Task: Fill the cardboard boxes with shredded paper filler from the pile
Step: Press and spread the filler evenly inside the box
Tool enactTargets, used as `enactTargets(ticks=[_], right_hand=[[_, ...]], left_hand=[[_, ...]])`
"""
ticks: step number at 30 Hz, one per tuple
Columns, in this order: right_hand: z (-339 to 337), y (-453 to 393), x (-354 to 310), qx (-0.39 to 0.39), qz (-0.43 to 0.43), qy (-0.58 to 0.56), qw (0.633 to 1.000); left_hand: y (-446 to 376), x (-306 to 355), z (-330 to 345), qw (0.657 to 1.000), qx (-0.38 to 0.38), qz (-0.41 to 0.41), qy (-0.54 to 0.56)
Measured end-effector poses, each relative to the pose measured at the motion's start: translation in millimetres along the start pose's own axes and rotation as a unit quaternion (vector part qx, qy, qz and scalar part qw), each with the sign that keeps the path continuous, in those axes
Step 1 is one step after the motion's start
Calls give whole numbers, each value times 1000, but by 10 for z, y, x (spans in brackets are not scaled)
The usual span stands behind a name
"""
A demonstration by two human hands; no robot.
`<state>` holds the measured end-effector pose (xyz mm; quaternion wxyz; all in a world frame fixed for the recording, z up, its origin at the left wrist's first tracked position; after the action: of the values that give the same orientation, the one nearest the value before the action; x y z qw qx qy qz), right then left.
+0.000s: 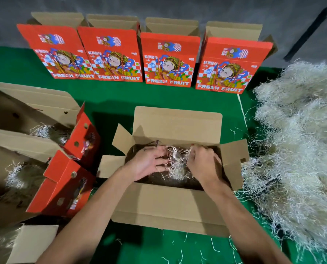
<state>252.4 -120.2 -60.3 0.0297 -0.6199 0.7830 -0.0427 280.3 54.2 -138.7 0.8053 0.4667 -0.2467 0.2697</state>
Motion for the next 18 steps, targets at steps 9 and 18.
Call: enactTargets(ticks=[9, 18], right_hand=[[325, 152, -896, -232, -265, -113, 929], [1278, 37, -839, -427, -200, 68, 879]], left_hand=[[-1, -69, -233, 817, 171, -7, -550], [-139, 26, -234, 790, 179, -79, -582]])
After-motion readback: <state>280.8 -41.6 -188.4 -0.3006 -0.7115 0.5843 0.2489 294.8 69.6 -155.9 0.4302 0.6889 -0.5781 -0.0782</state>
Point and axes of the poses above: each hand's wrist, its own y-axis away from the middle knuckle, its own z-axis out of the palm, x = y × z, the point moved 8 cm from there along -y, towards the middle knuckle, and after that the axes turned 13 degrees about y, right-handed, at the moved point
